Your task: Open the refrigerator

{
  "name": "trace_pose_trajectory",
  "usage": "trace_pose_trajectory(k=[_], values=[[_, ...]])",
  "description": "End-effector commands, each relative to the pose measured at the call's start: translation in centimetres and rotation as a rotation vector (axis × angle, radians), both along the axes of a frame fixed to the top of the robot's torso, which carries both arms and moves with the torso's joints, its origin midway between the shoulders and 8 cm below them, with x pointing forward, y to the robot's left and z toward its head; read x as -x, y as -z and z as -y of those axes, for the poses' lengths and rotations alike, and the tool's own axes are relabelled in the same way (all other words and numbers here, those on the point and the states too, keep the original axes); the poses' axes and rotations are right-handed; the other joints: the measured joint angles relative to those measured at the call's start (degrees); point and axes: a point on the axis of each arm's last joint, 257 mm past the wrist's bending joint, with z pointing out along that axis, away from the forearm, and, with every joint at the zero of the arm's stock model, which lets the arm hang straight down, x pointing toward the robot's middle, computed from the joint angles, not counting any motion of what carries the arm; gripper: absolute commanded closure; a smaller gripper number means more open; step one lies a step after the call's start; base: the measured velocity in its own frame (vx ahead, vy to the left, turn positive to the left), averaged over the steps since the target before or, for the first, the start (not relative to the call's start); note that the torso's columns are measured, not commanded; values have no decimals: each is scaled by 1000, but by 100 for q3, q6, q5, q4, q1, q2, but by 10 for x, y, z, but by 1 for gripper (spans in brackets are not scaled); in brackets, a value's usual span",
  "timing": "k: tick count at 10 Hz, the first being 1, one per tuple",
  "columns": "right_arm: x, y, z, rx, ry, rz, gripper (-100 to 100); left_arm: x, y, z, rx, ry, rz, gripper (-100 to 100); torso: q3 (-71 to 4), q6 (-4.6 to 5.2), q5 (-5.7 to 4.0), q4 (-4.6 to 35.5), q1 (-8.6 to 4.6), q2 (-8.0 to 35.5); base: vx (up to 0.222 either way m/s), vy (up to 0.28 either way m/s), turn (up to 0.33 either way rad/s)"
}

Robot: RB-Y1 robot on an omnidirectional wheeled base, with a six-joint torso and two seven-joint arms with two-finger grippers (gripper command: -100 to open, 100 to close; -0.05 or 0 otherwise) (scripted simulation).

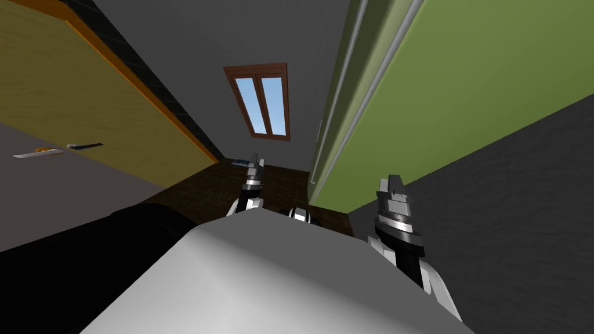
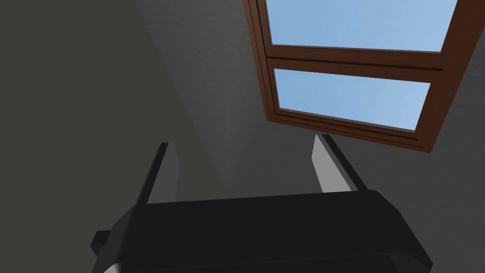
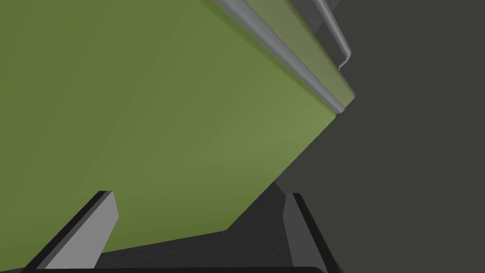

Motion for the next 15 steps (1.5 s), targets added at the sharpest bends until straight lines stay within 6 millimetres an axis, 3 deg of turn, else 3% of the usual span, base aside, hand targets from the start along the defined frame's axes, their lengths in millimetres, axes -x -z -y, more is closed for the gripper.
trace_pose_trajectory(k=[1,9,15], values=[[4,6,19,103,85,-34,-100,0,0,0,0,0,0,0,1,0,0,1,1,1,17,68,47],[38,31,89,512,385,-205,-100,0,0,0,0,0,0,0,3,-2,-1,1,-1,3,27,65,191],[66,36,136,761,552,-315,-100,0,0,0,0,0,0,0,2,2,-2,1,-9,4,29,55,160]])
